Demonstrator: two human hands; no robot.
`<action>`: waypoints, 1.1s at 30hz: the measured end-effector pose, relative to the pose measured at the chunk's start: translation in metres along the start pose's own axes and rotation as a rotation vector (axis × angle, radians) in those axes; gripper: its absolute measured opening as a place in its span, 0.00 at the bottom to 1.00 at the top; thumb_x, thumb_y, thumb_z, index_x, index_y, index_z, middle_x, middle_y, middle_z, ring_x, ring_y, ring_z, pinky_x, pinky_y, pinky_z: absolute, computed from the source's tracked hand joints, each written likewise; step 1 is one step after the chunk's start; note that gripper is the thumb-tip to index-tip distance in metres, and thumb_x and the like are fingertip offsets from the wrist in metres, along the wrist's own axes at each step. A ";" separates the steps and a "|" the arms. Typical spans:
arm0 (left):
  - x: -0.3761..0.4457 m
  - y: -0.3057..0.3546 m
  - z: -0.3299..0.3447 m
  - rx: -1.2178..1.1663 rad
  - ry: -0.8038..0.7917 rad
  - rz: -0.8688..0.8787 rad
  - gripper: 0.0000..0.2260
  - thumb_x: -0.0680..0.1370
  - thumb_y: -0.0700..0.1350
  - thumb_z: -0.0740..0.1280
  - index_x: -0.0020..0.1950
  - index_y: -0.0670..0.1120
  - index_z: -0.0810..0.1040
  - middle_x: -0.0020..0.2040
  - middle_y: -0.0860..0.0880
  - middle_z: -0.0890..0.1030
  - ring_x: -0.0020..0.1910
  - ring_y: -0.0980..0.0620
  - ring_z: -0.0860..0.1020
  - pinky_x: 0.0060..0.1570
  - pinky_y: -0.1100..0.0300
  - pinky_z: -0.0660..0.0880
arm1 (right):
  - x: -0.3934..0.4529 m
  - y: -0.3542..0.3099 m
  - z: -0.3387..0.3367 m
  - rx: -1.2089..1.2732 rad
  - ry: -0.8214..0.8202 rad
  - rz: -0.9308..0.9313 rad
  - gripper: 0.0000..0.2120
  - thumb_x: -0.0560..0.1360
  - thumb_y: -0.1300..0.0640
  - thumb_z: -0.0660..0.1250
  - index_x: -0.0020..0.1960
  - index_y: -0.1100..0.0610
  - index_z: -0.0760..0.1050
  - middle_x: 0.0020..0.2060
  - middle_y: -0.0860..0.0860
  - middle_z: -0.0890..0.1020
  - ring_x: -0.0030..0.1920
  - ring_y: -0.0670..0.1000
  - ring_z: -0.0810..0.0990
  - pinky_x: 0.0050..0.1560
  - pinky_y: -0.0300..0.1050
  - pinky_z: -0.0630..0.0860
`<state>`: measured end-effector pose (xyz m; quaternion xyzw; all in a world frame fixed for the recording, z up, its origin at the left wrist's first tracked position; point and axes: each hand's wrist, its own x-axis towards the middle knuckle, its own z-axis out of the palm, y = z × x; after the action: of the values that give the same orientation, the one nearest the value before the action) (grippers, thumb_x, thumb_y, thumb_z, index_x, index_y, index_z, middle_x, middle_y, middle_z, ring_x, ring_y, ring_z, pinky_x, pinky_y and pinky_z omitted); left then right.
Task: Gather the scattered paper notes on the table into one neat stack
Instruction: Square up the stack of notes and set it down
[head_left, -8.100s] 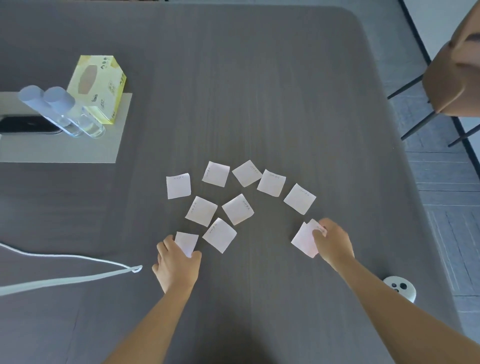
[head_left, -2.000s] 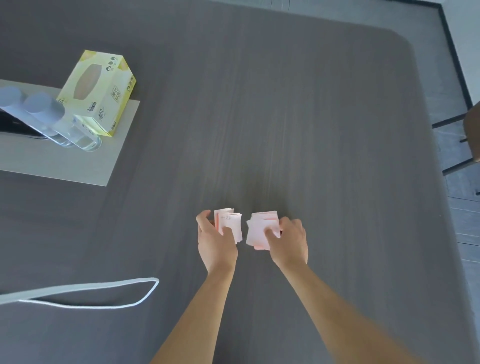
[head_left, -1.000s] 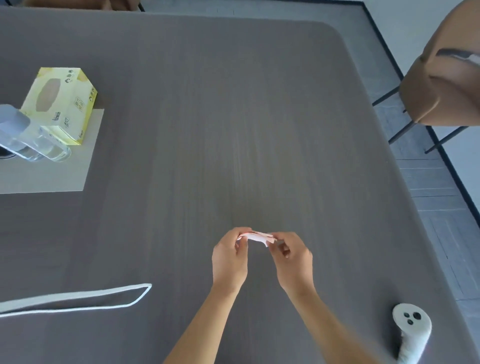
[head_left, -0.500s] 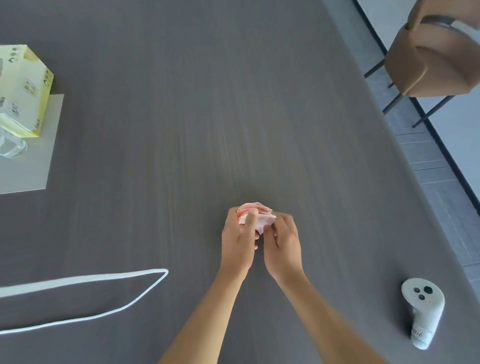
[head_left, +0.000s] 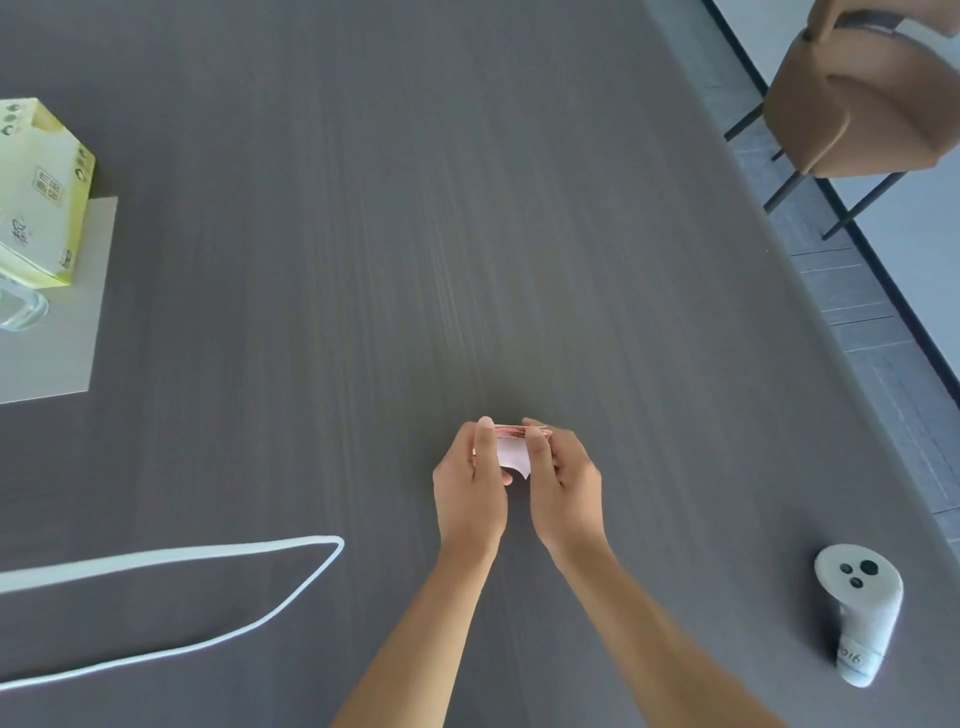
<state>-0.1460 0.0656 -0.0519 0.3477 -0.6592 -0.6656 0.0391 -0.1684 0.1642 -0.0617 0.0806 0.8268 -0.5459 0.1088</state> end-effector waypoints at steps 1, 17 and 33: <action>0.000 0.000 0.000 -0.015 -0.015 0.008 0.18 0.84 0.56 0.56 0.46 0.53 0.83 0.41 0.53 0.87 0.35 0.51 0.83 0.35 0.56 0.79 | -0.001 0.001 0.000 -0.006 0.008 -0.035 0.13 0.85 0.48 0.59 0.54 0.40 0.82 0.60 0.40 0.84 0.60 0.39 0.82 0.57 0.46 0.80; -0.003 -0.004 -0.004 -0.016 -0.081 0.034 0.15 0.85 0.55 0.58 0.45 0.55 0.82 0.50 0.48 0.84 0.37 0.54 0.81 0.34 0.60 0.78 | -0.003 0.003 0.003 -0.044 -0.032 -0.047 0.19 0.85 0.45 0.54 0.57 0.49 0.83 0.59 0.40 0.81 0.60 0.33 0.78 0.52 0.28 0.72; 0.010 0.005 -0.007 0.070 0.004 -0.017 0.21 0.86 0.55 0.59 0.43 0.51 0.86 0.34 0.54 0.79 0.30 0.60 0.74 0.32 0.72 0.71 | 0.005 0.008 -0.007 -0.031 -0.040 -0.037 0.11 0.83 0.61 0.66 0.53 0.48 0.85 0.46 0.38 0.87 0.49 0.40 0.85 0.47 0.26 0.76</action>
<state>-0.1522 0.0537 -0.0507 0.3556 -0.6789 -0.6420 0.0226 -0.1715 0.1736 -0.0672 0.0526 0.8343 -0.5363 0.1163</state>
